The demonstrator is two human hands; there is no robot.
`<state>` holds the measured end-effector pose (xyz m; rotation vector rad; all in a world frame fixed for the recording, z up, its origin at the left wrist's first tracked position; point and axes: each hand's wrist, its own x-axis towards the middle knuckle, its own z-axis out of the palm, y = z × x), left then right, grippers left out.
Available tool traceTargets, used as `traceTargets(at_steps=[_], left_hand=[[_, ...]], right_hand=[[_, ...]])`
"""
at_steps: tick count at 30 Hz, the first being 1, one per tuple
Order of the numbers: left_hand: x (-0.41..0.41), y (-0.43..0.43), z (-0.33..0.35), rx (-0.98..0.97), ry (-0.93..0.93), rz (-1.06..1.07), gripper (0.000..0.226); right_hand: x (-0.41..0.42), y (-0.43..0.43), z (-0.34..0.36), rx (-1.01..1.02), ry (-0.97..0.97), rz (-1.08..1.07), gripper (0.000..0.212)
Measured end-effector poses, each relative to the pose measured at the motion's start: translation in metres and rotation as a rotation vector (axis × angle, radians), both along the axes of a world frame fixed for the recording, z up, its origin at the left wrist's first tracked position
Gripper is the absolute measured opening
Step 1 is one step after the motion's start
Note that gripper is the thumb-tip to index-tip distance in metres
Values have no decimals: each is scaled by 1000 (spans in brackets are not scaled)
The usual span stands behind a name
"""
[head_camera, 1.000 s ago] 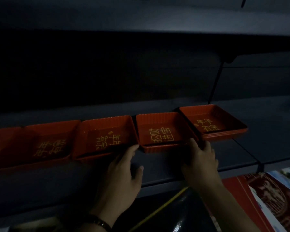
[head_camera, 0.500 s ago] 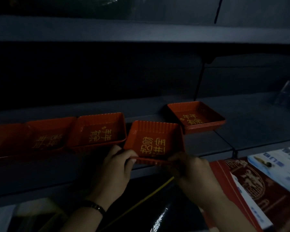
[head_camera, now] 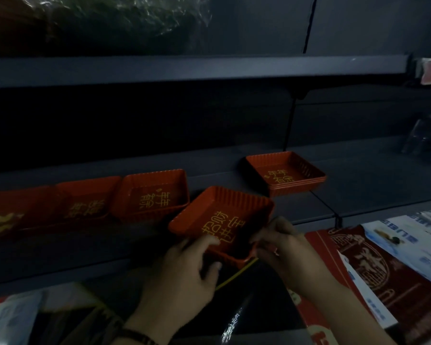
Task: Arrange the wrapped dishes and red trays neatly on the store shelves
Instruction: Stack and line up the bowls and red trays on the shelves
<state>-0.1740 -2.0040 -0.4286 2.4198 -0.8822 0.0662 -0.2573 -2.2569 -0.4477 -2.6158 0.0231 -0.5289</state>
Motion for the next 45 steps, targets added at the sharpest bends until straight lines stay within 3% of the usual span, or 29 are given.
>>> traceTargets(at_steps=[3,8,11,19,24,30,45], left_hand=[[-22,-6,-4,-45,61,-61,48],[-31,-14,-10,-301,26,-47,21],[-37,-17,-7,-354,28,-67,17],[-20,-47,26,-418,-97,-95,10],[24,-92,37,-398,-209,-100,11],[79,-156,32,-448,-188,-126,10],[129,-253,3,-429,-115,-145,9]], right_hand=[[-7,11,2,-21,-83,6,23],[-18,24,10,39,-195,0,33],[-26,19,15,87,-229,-62,43],[-37,-11,33,299,-376,-299,46],[-23,-36,32,366,-246,-249,62],[-3,-65,21,511,-115,-261,79],[14,-84,12,434,39,-437,60]])
